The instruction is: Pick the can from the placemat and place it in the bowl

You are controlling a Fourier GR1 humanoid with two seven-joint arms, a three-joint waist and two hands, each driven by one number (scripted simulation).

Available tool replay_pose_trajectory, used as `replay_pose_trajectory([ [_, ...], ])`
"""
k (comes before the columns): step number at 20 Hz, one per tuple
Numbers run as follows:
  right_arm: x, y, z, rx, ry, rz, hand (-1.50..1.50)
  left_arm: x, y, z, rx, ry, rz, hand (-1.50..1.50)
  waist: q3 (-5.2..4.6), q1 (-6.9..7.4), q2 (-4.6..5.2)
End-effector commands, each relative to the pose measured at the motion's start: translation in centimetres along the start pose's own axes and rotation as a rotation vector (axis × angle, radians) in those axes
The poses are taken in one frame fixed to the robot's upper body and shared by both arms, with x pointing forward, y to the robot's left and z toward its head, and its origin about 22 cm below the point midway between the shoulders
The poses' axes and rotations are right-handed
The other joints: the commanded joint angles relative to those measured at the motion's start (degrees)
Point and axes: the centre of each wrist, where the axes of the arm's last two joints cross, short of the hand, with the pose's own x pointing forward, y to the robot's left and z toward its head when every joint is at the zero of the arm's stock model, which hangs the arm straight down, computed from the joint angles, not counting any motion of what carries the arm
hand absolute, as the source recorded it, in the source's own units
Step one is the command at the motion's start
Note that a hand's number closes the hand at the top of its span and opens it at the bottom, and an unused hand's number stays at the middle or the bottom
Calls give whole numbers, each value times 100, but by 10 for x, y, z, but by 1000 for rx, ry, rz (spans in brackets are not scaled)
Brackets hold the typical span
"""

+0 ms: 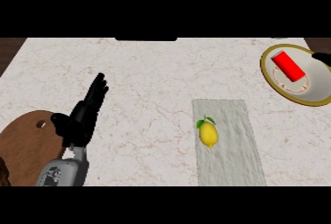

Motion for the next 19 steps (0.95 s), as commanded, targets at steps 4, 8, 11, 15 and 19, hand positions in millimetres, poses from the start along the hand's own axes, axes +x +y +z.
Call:
replay_pose_trajectory([
  [4, -20, -30, 1, -4, 58, -204, -150, -10, 10, -1, 20, -4, -2, 0, -2, -61, -11],
  [8, -32, -62, 4, 71, 20, -214, -150, -9, 10, 6, 25, -17, -25, 0, -6, -95, -29],
  [11, -58, -66, 22, 104, 23, -252, -150, 4, 7, 4, 8, 8, -5, 0, -7, -118, -44],
  [15, -61, -68, 30, 134, 19, -244, -150, 12, 12, 2, 33, 8, -9, 0, -5, -75, -30],
  [19, -58, -72, 55, 145, 4, -240, -150, 2, 16, -1, 23, 3, -15, 0, -11, -132, -47],
])
